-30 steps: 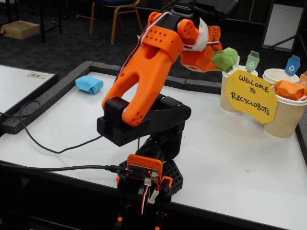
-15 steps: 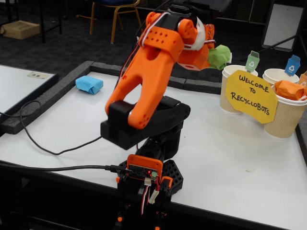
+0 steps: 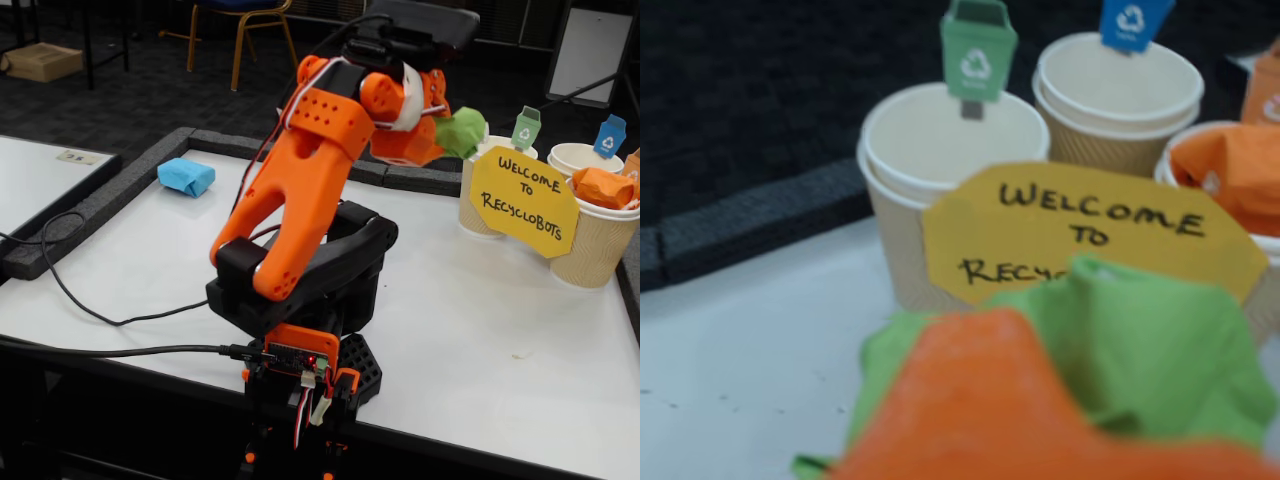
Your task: Sort rubbish by color.
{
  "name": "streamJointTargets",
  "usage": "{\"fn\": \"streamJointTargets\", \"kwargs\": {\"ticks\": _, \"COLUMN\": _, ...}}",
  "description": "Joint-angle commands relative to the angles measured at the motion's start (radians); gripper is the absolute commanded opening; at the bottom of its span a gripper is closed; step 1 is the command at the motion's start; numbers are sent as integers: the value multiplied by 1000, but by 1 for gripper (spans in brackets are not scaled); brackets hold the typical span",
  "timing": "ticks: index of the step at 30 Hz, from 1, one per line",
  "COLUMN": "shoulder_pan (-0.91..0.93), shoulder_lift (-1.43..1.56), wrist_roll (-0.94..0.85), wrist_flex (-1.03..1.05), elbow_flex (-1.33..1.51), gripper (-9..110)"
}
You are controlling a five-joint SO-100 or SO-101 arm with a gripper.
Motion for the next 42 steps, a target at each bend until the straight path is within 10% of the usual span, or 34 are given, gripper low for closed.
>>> {"fn": "streamJointTargets", "kwargs": {"ticks": 1, "shoulder_pan": 49, "shoulder_lift": 17, "wrist_roll": -20, "wrist_flex": -40, "elbow_flex": -25, "gripper": 0}}
{"fn": "streamJointTargets", "kwargs": {"ticks": 42, "shoulder_pan": -166, "shoulder_lift": -143, "wrist_roll": -14, "wrist_flex": -229, "elbow_flex": -101, "gripper": 0}}
